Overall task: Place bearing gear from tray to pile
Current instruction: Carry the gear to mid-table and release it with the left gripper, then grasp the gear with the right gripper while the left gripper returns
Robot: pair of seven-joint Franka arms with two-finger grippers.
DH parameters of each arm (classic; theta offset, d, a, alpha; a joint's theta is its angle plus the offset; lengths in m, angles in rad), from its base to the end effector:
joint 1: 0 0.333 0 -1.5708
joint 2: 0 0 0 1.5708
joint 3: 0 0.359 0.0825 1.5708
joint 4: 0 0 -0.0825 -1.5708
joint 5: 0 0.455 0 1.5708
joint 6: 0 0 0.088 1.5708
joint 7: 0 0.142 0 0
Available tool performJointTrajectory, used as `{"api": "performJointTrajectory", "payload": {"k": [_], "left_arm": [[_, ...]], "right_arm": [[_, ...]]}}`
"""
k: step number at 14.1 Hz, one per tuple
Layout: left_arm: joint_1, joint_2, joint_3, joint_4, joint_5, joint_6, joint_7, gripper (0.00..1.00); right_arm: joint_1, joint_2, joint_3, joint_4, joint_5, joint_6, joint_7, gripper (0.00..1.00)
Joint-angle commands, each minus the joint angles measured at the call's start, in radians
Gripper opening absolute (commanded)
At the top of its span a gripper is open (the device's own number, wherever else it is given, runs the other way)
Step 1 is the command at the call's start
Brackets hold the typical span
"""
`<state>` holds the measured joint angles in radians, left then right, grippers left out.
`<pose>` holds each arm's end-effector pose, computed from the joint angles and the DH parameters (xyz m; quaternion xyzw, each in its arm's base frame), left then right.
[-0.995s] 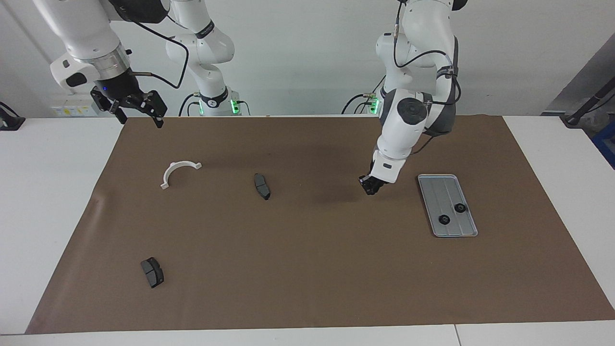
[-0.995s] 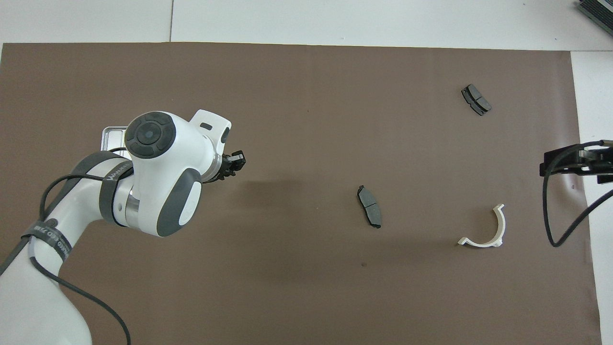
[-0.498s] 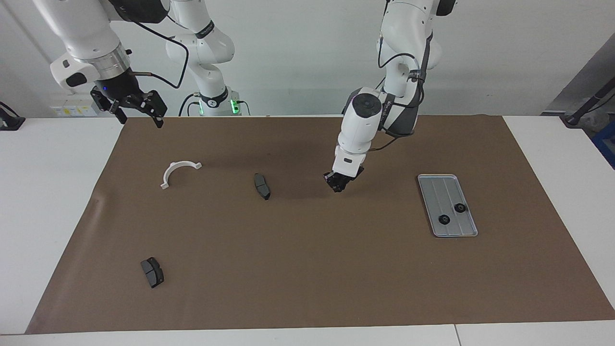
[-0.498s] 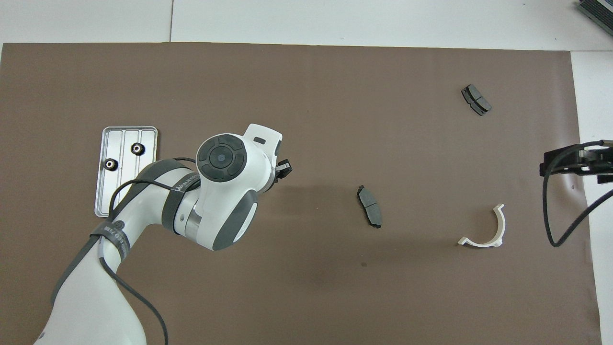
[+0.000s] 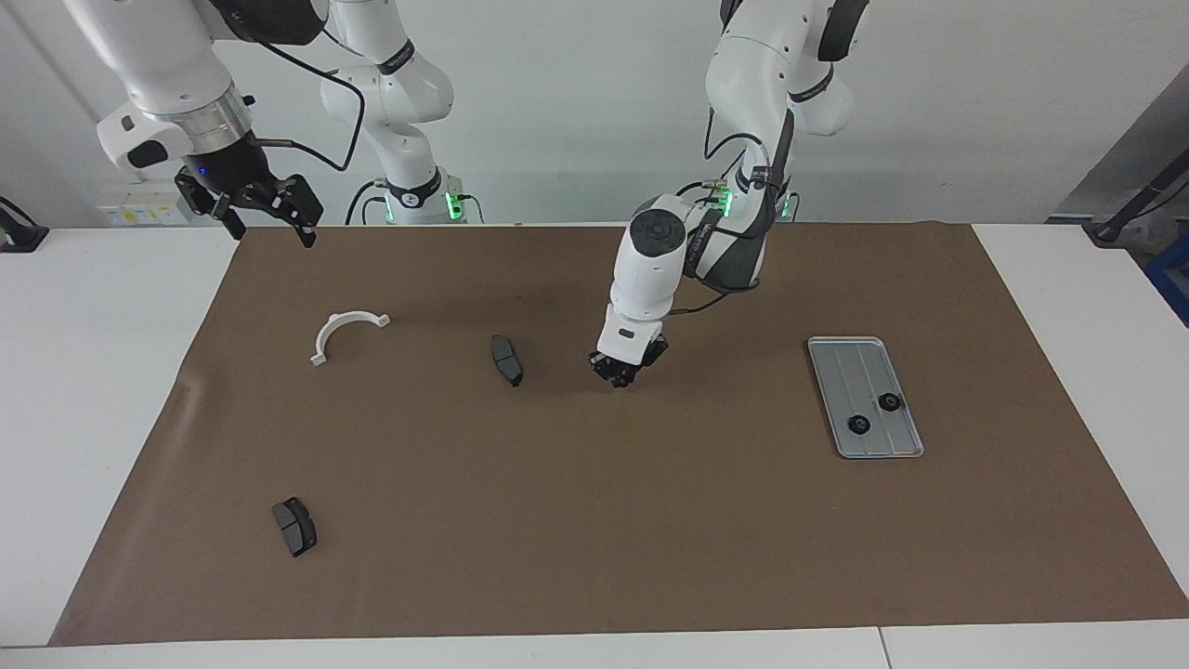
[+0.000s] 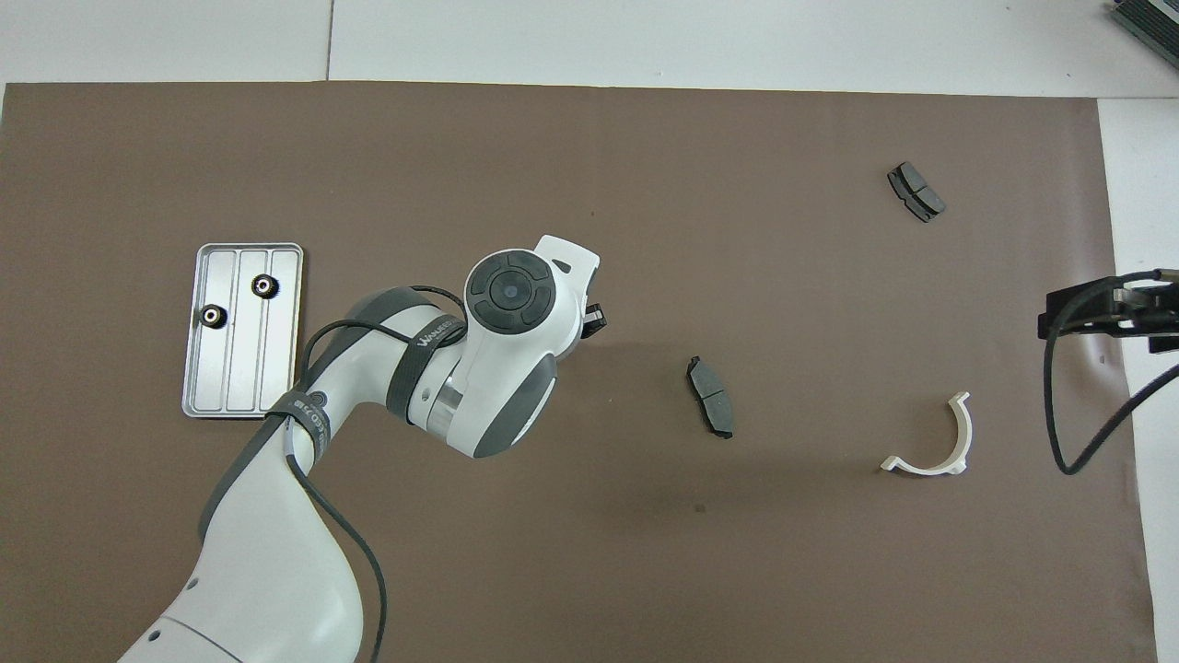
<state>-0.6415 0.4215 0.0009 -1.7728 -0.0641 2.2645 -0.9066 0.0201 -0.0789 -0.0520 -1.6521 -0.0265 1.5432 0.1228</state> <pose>0.5892 -0.4435 0.2927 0.9875 0.1519 0.0075 0.0425 0.5924 -0.0239 0.6342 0.9968 -0.0773 -0.0145 0.0119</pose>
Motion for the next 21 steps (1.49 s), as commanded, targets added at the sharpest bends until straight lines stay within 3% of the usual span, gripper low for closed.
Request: {"api": "performJointTrajectory", "payload": {"k": [1,3,7,13,16,21], "left_arm": [[-0.001,0.006,0.017,0.027,0.032,-0.023,-0.015,0.51],[0.000,0.006,0.017,0.027,0.033,-0.019,-0.015,0.60],[0.103,0.003,0.036,0.030,0.061,-0.062,0.030,0.59],[0.356,-0.047,0.036,0.023,0.061,-0.122,0.433,0.59],[0.471,-0.053,0.036,0.016,0.061,-0.132,0.656,0.59],[0.595,-0.075,0.036,-0.045,0.060,-0.111,0.880,0.59]], "right_arm": [[-0.003,-0.015,0.000,-0.015,0.014,0.011,-0.029,1.00],[-0.003,-0.015,0.000,-0.015,0.014,0.011,-0.029,1.00],[0.006,-0.022,0.003,-0.028,0.014,0.017,-0.037,1.00],[0.138,0.008,0.009,-0.064,0.026,0.162,-0.002,1.00],[0.257,0.083,0.009,-0.064,0.026,0.236,0.096,1.00],[0.492,0.284,0.011,-0.058,0.043,0.504,0.285,1.00]]}}
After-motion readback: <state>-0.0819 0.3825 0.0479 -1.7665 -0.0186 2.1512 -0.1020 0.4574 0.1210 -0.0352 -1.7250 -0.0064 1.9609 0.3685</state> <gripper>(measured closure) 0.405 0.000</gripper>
